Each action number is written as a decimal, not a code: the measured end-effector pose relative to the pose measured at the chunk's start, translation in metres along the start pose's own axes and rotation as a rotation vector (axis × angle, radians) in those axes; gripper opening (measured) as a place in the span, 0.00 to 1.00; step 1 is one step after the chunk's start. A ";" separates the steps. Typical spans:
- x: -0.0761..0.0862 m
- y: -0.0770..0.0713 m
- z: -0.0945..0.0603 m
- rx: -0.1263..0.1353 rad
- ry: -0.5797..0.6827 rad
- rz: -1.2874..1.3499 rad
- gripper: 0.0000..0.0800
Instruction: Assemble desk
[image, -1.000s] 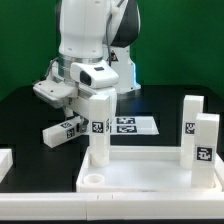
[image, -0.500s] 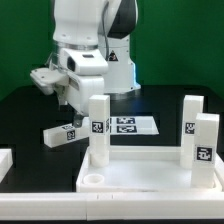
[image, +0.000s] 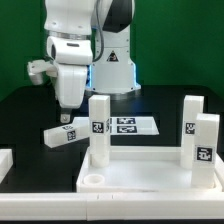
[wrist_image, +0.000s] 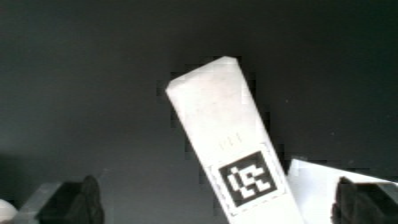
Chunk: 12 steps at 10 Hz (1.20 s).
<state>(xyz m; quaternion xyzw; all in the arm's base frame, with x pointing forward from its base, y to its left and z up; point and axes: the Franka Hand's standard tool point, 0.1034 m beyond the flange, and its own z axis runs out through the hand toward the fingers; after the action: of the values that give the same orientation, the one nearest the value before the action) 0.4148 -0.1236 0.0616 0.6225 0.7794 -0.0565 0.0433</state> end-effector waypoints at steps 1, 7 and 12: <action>-0.001 0.000 0.000 0.000 0.002 0.105 0.81; -0.024 0.028 -0.006 0.104 -0.002 0.858 0.81; -0.022 0.030 -0.002 0.122 0.001 1.274 0.81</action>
Offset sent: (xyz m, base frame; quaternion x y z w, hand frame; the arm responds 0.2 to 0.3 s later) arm 0.0524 -0.0110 0.0027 0.0813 -0.0037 0.4172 0.9051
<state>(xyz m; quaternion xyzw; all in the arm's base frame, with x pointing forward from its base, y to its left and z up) 0.4491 -0.1383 0.0659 0.9651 0.2519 -0.0635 0.0324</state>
